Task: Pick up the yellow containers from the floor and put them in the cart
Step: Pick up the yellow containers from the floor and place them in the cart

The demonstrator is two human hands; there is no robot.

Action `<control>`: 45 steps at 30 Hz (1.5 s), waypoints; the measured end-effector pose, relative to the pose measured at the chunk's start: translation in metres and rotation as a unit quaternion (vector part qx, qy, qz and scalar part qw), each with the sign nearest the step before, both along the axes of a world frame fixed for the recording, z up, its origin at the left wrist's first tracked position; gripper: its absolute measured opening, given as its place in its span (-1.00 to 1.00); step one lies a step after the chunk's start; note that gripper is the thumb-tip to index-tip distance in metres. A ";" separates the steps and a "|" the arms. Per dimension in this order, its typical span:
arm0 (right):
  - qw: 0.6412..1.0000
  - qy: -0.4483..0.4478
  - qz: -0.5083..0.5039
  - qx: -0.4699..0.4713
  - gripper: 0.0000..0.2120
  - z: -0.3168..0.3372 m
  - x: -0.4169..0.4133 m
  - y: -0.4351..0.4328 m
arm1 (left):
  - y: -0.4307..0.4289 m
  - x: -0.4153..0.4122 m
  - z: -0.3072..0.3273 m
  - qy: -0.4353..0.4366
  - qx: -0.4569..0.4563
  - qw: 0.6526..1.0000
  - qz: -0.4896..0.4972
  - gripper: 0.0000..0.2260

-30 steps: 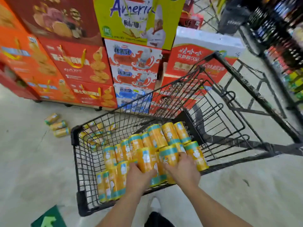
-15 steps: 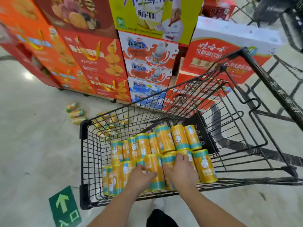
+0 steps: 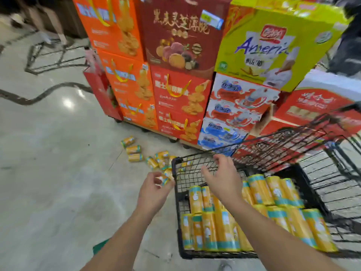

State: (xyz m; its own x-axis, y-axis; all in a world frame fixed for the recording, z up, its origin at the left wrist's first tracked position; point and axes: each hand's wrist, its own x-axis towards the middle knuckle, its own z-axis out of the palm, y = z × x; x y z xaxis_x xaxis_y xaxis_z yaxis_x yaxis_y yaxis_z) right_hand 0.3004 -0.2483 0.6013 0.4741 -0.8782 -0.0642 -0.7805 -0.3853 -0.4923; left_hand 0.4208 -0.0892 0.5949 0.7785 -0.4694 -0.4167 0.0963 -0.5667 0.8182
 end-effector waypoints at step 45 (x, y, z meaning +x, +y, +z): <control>0.959 0.207 0.011 0.194 -0.25 -0.774 0.331 -0.115 | -0.180 0.363 -0.773 -0.294 0.167 0.639 -0.691 -0.34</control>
State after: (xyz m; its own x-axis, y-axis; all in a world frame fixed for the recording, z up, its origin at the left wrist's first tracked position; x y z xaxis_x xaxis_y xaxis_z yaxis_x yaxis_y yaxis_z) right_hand 0.6319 -0.3629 -0.1724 0.3559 -0.7395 -0.5713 -0.9336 -0.2543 -0.2525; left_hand 0.7839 -0.2695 -0.1783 -0.2161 -0.8391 -0.4992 -0.9532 0.0706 0.2939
